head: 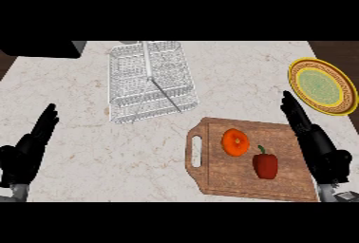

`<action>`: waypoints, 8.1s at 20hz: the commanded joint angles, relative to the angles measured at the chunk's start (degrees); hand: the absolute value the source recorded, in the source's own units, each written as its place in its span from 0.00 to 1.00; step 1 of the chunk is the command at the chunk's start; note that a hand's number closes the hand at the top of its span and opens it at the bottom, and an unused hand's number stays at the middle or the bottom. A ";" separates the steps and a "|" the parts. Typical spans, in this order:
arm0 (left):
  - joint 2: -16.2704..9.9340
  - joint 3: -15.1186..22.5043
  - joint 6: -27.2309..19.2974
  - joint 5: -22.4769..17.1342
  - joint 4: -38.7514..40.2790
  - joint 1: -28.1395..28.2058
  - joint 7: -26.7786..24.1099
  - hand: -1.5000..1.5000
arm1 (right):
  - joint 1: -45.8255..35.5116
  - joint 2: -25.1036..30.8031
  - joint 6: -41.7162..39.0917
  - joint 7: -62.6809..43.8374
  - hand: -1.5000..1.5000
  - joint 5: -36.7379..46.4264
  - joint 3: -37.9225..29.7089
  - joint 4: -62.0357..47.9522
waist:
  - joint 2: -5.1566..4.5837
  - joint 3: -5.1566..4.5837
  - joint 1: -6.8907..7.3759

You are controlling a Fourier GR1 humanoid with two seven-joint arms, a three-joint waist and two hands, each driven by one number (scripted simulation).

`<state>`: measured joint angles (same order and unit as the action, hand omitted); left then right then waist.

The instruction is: Pick the bell pepper from the cutting board and place it in the tiered basket

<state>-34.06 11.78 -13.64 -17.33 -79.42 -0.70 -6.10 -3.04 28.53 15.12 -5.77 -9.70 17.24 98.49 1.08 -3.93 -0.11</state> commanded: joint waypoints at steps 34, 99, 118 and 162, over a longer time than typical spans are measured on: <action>14.37 7.81 1.81 -4.09 -4.72 -12.09 13.94 0.50 | 63.04 -28.23 34.24 3.58 0.00 63.05 0.91 20.53 | -3.46 3.29 1.60; 22.26 -1.01 10.18 3.43 -5.34 -9.37 17.89 0.50 | 8.19 -28.53 18.46 -50.45 0.00 87.16 -4.88 -18.21 | -1.10 3.94 0.17; 23.05 -1.81 11.40 6.21 -4.13 -9.55 17.58 0.50 | 4.94 -26.66 14.38 -38.22 1.00 84.28 1.28 -17.71 | -1.19 3.95 0.68; 23.90 -5.53 15.12 6.02 -1.69 -12.71 18.23 0.50 | -63.19 -28.52 -24.48 -55.58 1.00 58.48 -7.27 -13.10 | -1.60 3.81 1.91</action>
<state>-9.77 7.15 -0.11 -10.43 -82.87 -11.07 12.07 -60.85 0.31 -16.40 -59.79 48.93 12.47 97.10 -0.15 -0.10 1.50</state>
